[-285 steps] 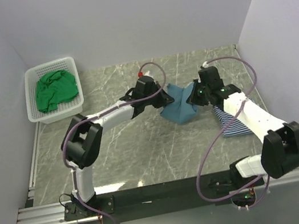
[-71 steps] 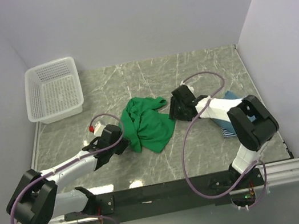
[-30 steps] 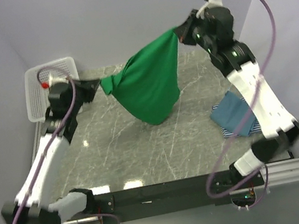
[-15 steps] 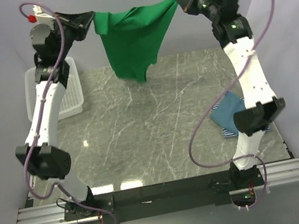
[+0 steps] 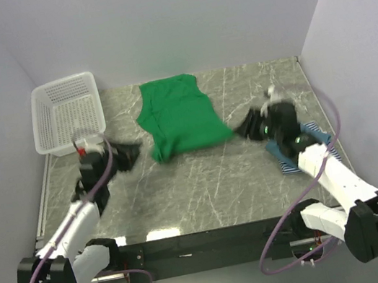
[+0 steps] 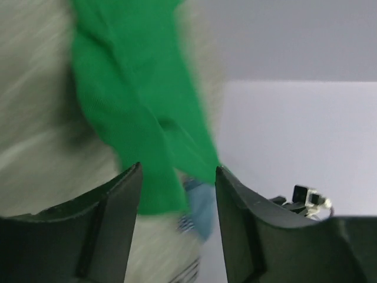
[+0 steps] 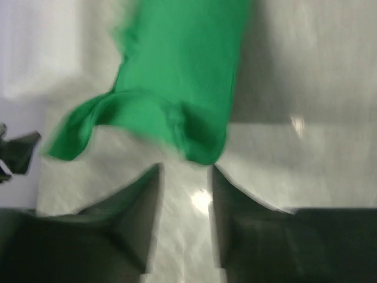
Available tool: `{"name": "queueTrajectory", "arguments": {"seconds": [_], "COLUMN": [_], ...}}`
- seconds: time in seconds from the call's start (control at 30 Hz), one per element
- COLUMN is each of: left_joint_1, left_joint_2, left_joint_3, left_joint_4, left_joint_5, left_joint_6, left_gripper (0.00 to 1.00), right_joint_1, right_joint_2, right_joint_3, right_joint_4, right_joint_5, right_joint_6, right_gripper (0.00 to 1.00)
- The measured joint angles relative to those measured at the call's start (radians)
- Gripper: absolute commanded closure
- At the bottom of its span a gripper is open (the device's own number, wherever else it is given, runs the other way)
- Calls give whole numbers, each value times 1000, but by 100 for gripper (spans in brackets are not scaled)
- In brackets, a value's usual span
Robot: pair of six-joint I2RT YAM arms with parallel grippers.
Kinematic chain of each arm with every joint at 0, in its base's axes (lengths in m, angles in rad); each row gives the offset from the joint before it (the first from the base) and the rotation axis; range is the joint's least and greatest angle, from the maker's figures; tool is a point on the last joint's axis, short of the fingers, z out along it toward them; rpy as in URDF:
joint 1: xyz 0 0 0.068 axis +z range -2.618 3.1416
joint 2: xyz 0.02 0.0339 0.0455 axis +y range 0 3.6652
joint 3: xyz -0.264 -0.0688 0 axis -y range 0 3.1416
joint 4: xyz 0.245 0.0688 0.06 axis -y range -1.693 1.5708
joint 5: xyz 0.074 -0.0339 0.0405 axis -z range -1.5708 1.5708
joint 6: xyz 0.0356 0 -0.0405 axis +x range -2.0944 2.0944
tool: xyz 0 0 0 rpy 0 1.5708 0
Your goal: Fold and stack the tank tops
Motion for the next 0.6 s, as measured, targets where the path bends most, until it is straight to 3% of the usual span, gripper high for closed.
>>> {"name": "queueTrajectory", "arguments": {"seconds": [0.07, 0.13, 0.17, 0.23, 0.37, 0.43, 0.6], "left_joint_1": [-16, -22, -27, -40, -68, -94, -241], "left_joint_2": [-48, -109, -154, -283, -431, -395, -137], "left_joint_3": [-219, -348, -384, -414, -386, -352, -221], "left_joint_4": [-26, -111, -155, -243, -320, -346, -403], "left_joint_5": [0, -10, -27, -72, -159, -197, -289], "left_joint_6": [-8, -8, -8, -4, 16, 38, 105], "left_gripper": [38, 36, 27, 25, 34, 42, 45], "right_joint_1": [13, 23, 28, 44, 94, 117, 134], "right_joint_2": [-33, -71, -103, -172, -237, -218, -68], "right_joint_3": [-232, -393, -453, -505, -461, -430, -374], "right_joint_4": [3, -23, -50, -83, -70, -55, -29], "right_joint_5": [3, 13, 19, 38, 105, 147, 230], "right_joint_6": [18, 34, 45, 64, 84, 85, 103], "right_gripper": [39, 38, 37, 37, 37, 37, 39]}}
